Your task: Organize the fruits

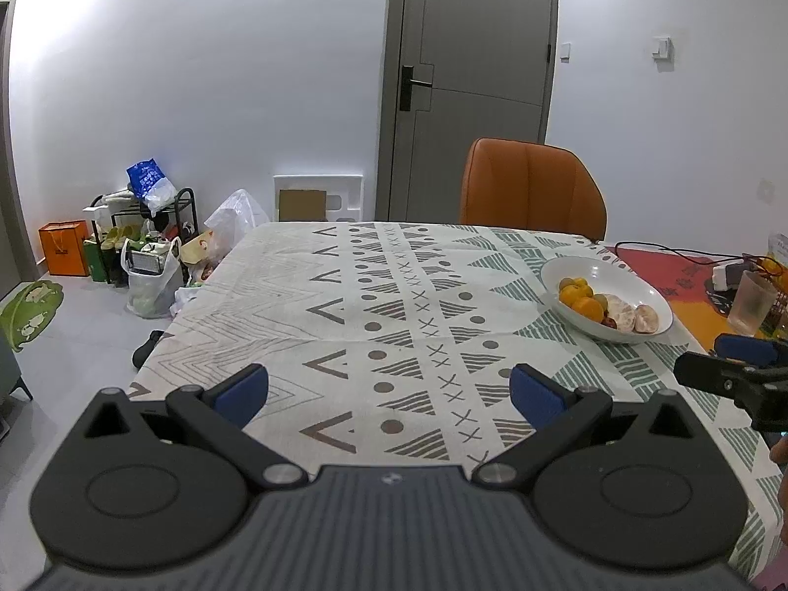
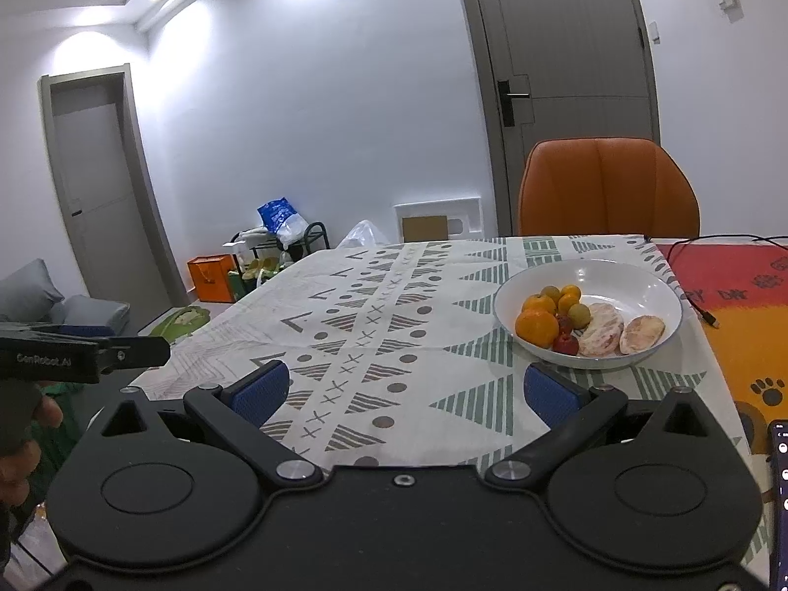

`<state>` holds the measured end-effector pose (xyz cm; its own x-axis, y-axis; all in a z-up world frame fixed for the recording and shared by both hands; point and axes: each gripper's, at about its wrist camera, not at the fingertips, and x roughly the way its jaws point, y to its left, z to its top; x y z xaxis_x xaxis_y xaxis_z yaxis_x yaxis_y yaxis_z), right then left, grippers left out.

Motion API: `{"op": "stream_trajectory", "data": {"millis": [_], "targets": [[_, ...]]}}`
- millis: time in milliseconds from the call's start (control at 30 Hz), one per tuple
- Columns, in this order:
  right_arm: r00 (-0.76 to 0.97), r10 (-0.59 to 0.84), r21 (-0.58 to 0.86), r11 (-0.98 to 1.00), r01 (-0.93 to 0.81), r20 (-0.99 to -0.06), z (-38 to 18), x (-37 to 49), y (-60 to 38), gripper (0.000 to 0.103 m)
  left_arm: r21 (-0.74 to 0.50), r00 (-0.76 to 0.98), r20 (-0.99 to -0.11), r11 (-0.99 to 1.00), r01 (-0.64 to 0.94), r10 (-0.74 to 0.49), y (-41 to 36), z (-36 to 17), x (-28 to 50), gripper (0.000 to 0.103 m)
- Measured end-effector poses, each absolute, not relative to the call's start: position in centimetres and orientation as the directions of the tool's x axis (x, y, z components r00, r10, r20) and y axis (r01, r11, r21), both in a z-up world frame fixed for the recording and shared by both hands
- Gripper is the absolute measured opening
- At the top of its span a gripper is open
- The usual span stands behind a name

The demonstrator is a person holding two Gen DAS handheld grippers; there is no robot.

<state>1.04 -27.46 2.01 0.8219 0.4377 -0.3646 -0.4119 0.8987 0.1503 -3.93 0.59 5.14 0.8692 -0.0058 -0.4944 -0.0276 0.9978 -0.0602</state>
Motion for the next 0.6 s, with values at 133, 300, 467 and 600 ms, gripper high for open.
{"op": "stream_trajectory", "data": {"millis": [133,300,467,600], "targets": [[0.825,0.433,0.144,0.901,-0.41,-0.362,2.16,0.91,-27.46,0.103,-0.058,0.868,-0.497,0.998,-0.028,-0.005,0.51,5.11,-3.97,0.103],[0.825,0.433,0.147,0.901,-0.408,-0.363,2.21,0.95,-27.52,0.103,-0.054,0.869,-0.495,0.998,-0.029,-0.001,0.49,5.14,-3.96,0.103],[0.823,0.436,0.151,0.9,-0.409,-0.364,2.29,1.04,-27.68,0.103,-0.052,0.871,-0.492,0.998,-0.034,0.004,0.49,5.26,-4.01,0.103],[0.823,0.436,0.15,0.9,-0.41,-0.365,2.23,1.04,-27.63,0.103,-0.049,0.868,-0.497,0.998,-0.04,0.01,0.46,5.21,-3.96,0.103]]}}
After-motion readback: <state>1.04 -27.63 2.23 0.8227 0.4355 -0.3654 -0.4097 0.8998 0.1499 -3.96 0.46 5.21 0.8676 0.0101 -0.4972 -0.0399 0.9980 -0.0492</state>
